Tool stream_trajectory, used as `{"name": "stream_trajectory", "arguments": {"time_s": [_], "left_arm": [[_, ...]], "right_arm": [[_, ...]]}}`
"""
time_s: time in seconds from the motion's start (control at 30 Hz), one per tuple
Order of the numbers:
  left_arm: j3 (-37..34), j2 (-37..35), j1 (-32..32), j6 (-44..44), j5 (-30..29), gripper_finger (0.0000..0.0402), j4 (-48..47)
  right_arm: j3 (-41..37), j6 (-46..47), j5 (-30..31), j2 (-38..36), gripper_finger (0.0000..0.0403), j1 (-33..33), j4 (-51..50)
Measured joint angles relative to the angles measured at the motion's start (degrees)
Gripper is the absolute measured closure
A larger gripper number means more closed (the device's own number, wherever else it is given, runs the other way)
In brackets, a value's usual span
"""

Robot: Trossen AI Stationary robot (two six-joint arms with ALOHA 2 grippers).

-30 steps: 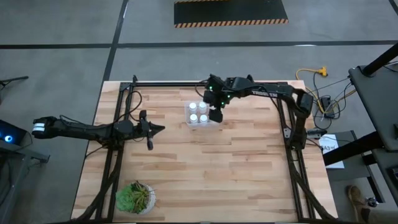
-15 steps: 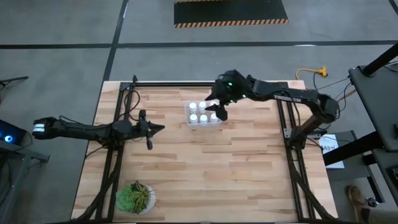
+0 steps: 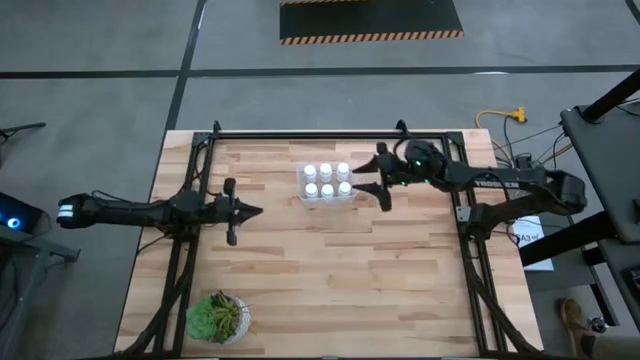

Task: Pick and place pill bottles into a basket
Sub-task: Return to Home Position

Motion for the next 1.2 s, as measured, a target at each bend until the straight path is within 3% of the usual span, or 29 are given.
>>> {"name": "stream_trajectory", "arguments": {"time_s": [0.23,0.37,0.47,0.7,0.93,1.03,1.2], "left_arm": [[0.0,-4.0,0.0,-0.4,2.5,0.0402,-0.8],[0.0,-6.1,0.0,-1.6,-1.1,0.0402,-3.8],[-0.1,-7.7,0.0,-1.8,-4.4,0.0402,-7.3],[0.2,-10.9,0.1,-0.3,-10.9,0.0402,-12.0],[0.2,-12.2,0.1,0.2,-11.4,0.0402,-12.6],[0.2,-12.1,0.1,0.7,-11.4,0.0402,-12.8],[0.2,-11.8,0.1,1.1,-11.5,0.0402,-13.1]], "right_arm": [[-11.4,1.0,2.4,-7.8,0.0203,3.5,11.3],[-17.3,3.0,10.6,-11.1,0.0223,4.5,14.3],[-21.0,4.5,13.5,-12.9,0.0242,4.6,14.7],[-28.3,4.6,13.7,-14.6,0.0305,4.6,23.4],[-34.3,4.9,13.6,-14.8,0.0384,4.6,30.2],[-37.1,5.2,13.7,-14.8,0.0393,4.6,35.5],[-37.4,5.4,14.5,-14.9,0.0394,4.6,34.7]]}}
